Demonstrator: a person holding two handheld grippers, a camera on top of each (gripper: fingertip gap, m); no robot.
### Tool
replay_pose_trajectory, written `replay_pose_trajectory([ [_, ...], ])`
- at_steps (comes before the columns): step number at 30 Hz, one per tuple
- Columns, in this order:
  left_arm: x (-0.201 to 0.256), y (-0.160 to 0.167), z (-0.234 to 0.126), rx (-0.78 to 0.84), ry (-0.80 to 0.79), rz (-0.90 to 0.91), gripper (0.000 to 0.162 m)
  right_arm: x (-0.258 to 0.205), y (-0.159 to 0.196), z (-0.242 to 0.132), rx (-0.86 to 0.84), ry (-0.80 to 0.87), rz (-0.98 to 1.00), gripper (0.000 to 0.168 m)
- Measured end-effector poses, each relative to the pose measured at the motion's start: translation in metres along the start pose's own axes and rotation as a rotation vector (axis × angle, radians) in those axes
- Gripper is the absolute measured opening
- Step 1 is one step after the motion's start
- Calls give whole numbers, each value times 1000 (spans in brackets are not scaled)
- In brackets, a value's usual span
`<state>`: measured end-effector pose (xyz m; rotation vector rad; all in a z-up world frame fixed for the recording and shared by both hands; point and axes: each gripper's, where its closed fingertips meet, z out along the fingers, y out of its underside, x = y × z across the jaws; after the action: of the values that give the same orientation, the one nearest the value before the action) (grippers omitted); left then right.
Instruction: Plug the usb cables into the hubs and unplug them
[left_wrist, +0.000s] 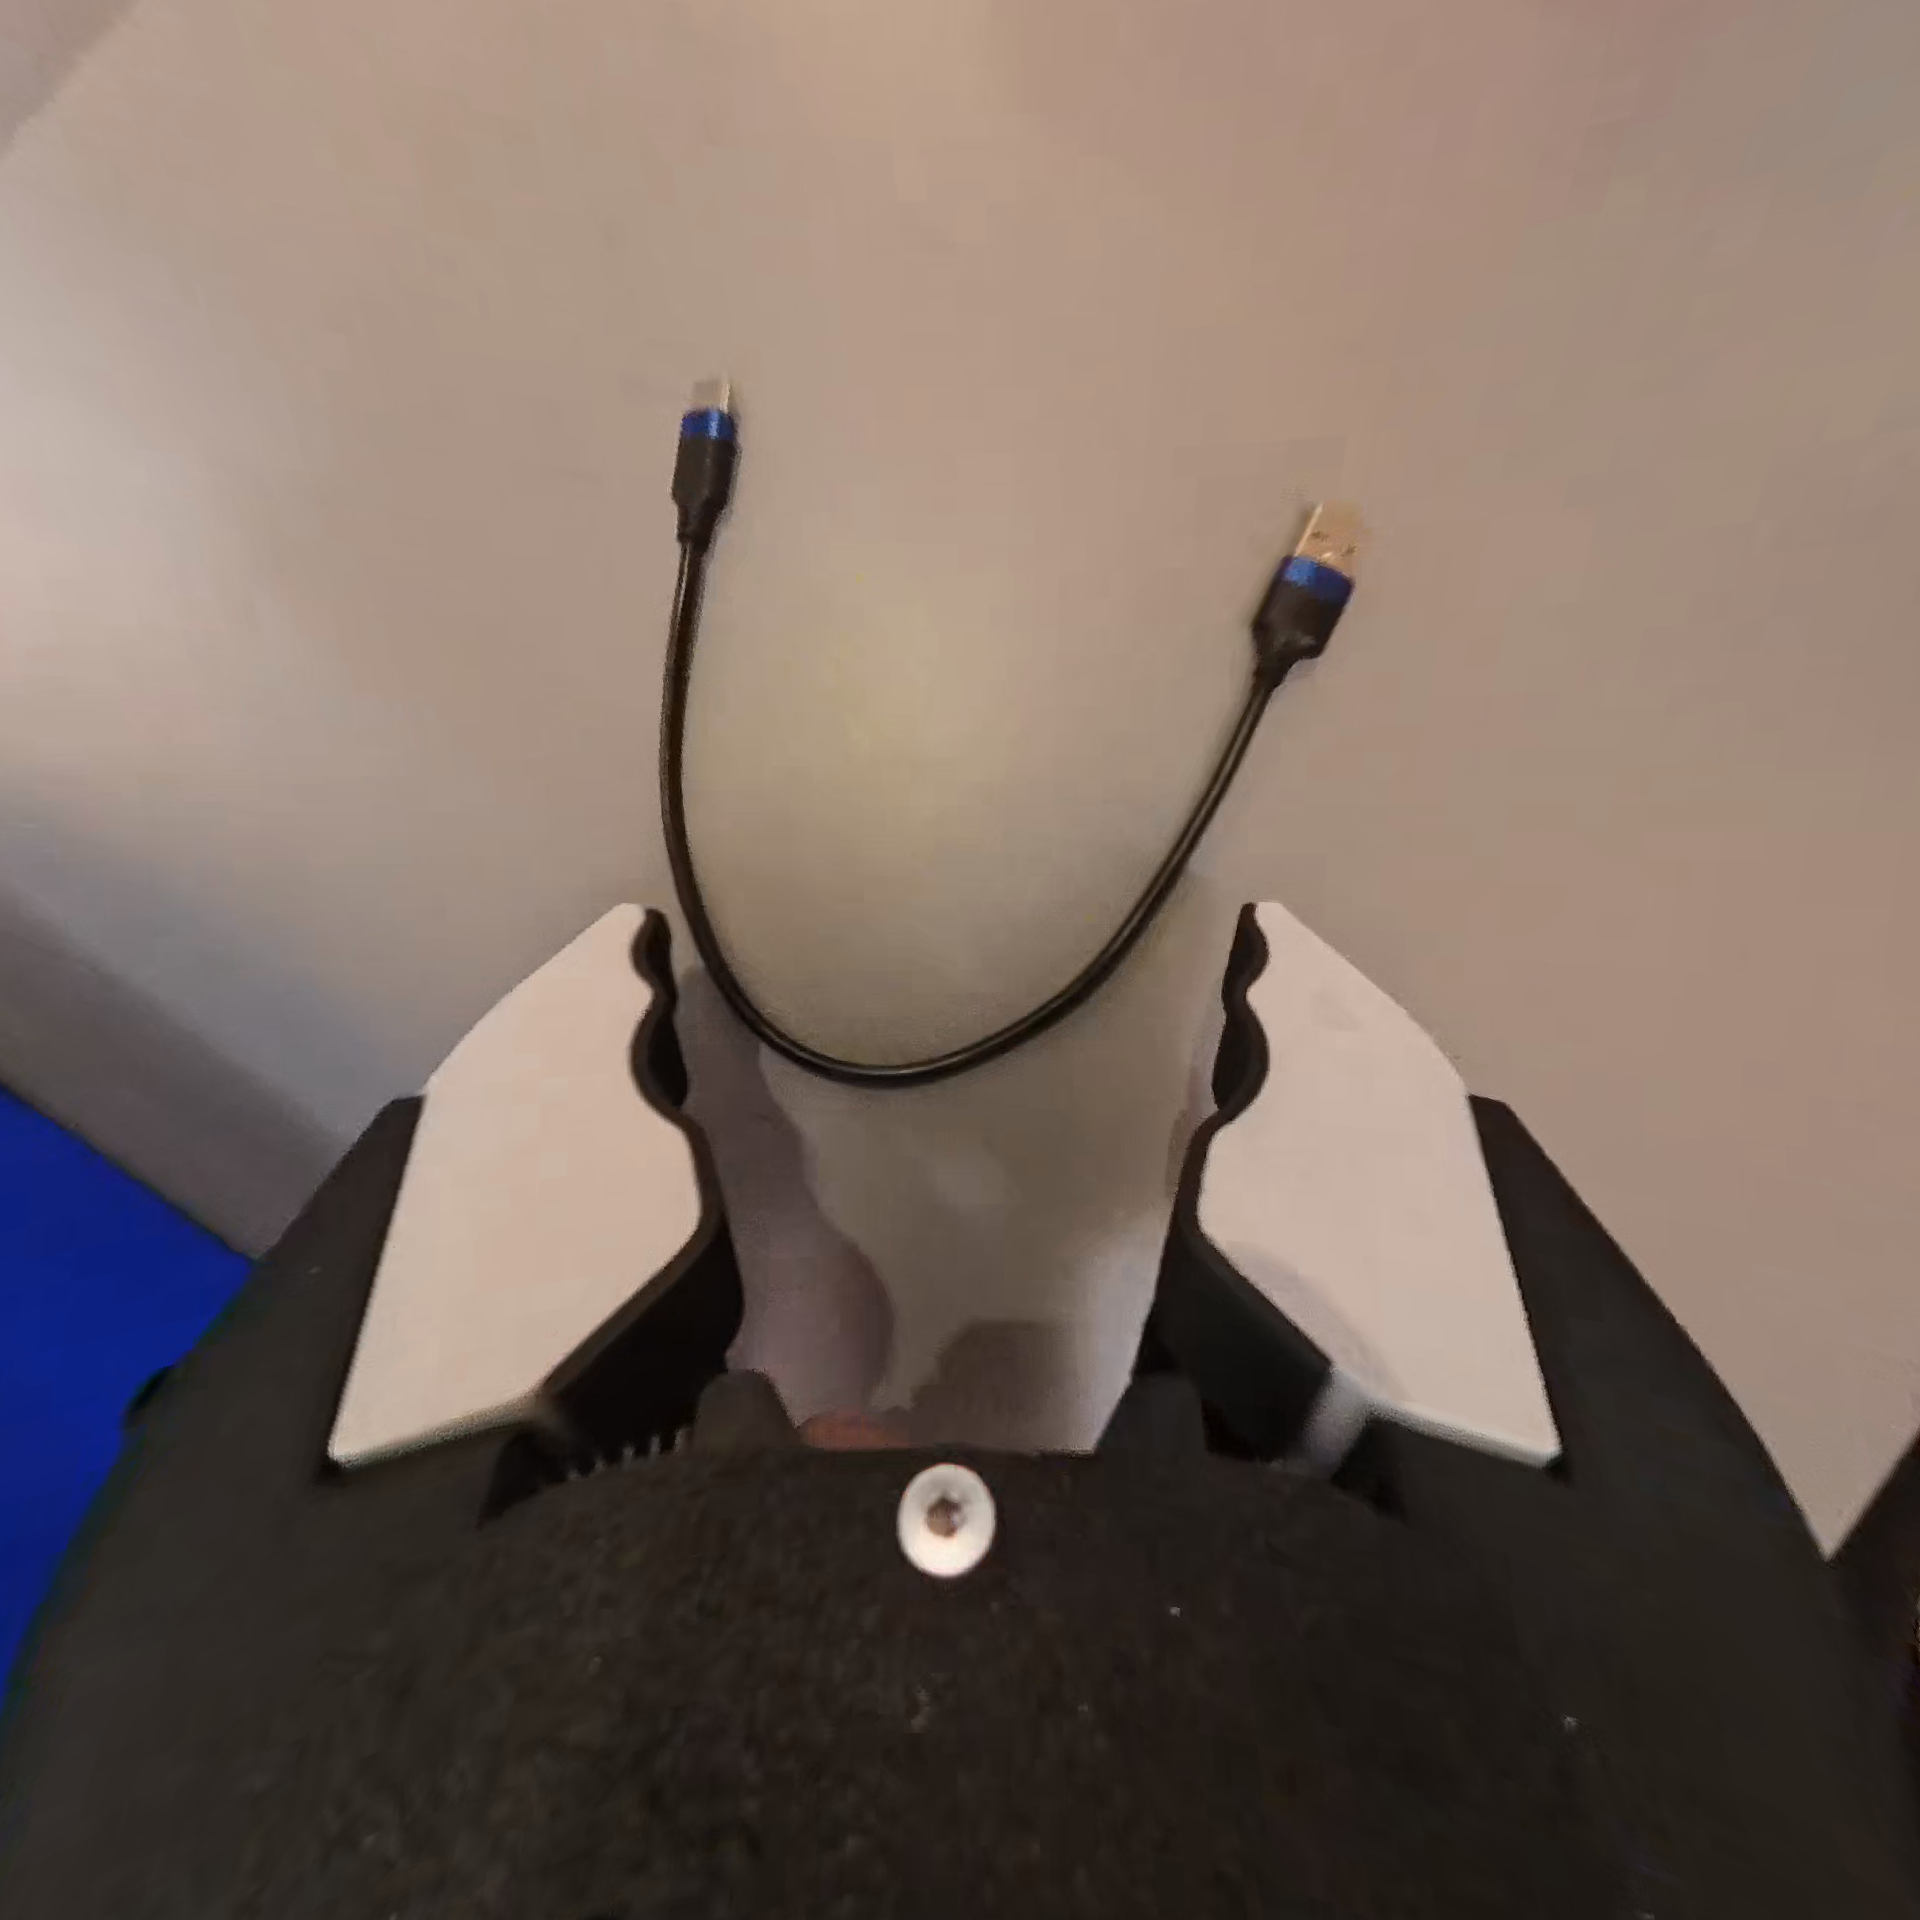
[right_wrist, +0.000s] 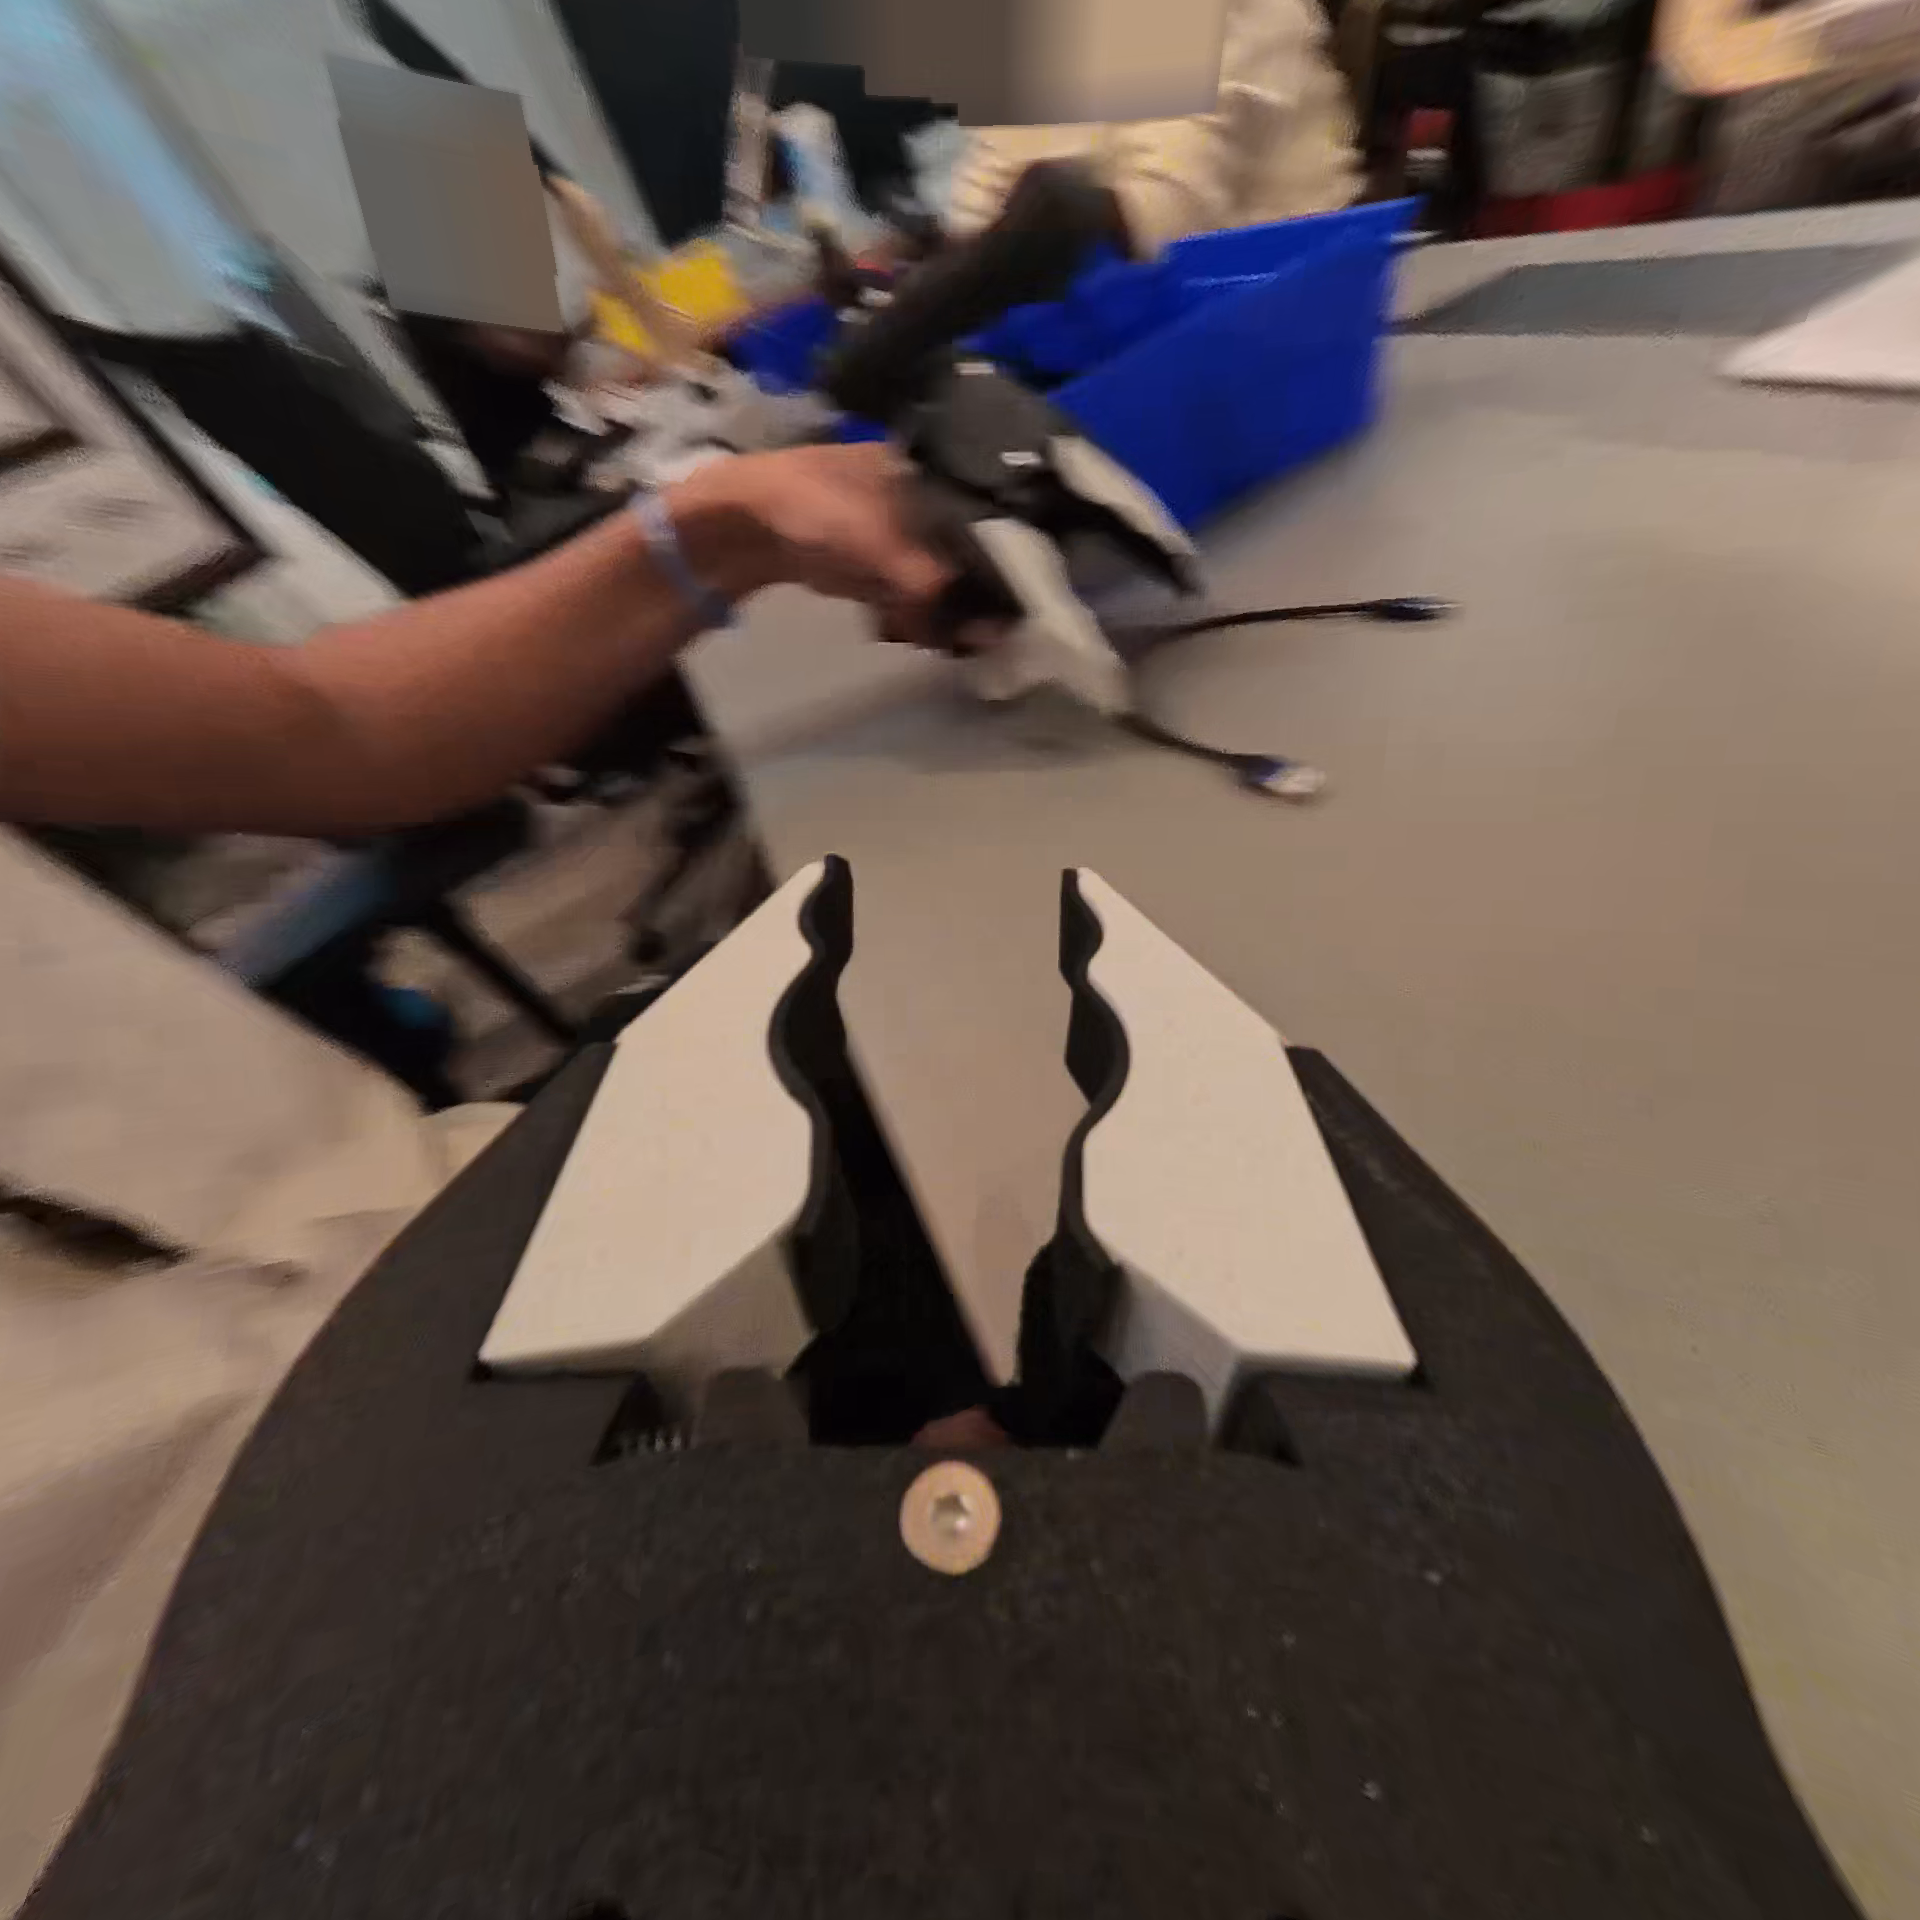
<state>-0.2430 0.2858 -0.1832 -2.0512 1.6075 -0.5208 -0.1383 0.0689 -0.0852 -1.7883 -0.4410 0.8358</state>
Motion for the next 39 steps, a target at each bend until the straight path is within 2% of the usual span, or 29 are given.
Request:
replay_pose_trajectory([
  [3, -2, 6, 5, -28, 26, -6, 103, -33, 16, 3, 29, -162, 85, 36],
  [6, -7, 13, 11, -52, 0, 7, 100, -37, 18, 5, 17, -198, 67, 36],
  [10, 1, 9, 10, -19, 11, 22, 77, -22, 20, 14, 12, -173, 145, 36],
  [11, 4, 8, 10, -5, 12, 26, 66, -17, 21, 18, 9, -144, 139, 34],
  [16, 24, 2, 13, 28, 9, 104, 25, 32, 29, 44, -112, 157, -77, 34],
  [18, 30, 1, 13, 27, -10, 155, 9, 41, 28, 56, -170, 207, -156, 36],
  [22, 39, -3, 11, 45, -34, 231, 4, 52, 22, 79, -214, 254, -210, 38],
  [27, 53, -36, -18, 211, -60, 248, 2, 60, 1, 97, -144, 272, -172, 40],
  [30, 71, -53, -37, 310, -52, 275, 2, 58, -11, 108, -85, 209, -65, 47],
  [34, 88, -62, -48, 351, -62, 319, 3, 65, -16, 117, -52, 145, 71, 51],
  [37, 95, -64, -50, 367, -44, 316, 3, 52, -29, 118, 40, 35, 121, 46],
  [39, 98, -64, -50, 371, -32, 313, 3, 48, -38, 116, 86, 26, 113, 42],
])
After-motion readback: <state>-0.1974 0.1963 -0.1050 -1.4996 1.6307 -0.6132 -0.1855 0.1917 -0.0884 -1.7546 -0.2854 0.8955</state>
